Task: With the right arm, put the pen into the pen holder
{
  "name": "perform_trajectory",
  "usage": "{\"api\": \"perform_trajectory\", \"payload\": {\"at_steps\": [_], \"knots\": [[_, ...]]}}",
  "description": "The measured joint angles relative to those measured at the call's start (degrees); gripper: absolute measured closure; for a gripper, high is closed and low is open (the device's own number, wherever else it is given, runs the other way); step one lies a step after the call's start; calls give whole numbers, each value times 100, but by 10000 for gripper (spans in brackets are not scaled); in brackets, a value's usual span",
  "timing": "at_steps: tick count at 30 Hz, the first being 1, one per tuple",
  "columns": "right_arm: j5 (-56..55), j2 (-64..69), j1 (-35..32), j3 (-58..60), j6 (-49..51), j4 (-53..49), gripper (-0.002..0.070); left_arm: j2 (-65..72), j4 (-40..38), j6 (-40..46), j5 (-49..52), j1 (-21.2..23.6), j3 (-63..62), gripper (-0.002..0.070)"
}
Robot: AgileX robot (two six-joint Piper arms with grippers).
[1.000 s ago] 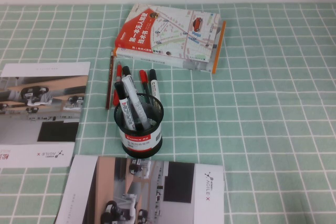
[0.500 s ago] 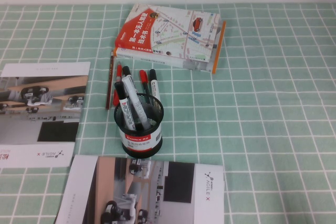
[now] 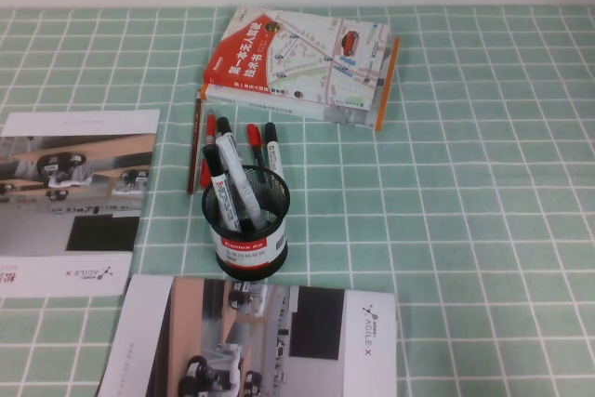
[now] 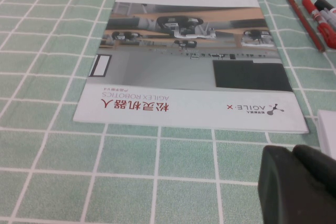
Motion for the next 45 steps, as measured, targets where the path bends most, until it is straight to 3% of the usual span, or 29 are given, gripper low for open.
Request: {"api": "perform_trajectory", "payload": {"at_steps": [12,27,41,45], "knots": [[1749,3760,69,-2622,-354,-918,696,0,0,0,0,0,0,679],[2144,8282,2328,-6674,647,-2485,696,0,0,0,0,0,0,679],[4255,11721,2784,-11607,1045,-3028,690,0,0,0,0,0,0,679],[4333,12093,2797,-12293,1251,-3059,626,0,0,0,0,0,0,679]]}}
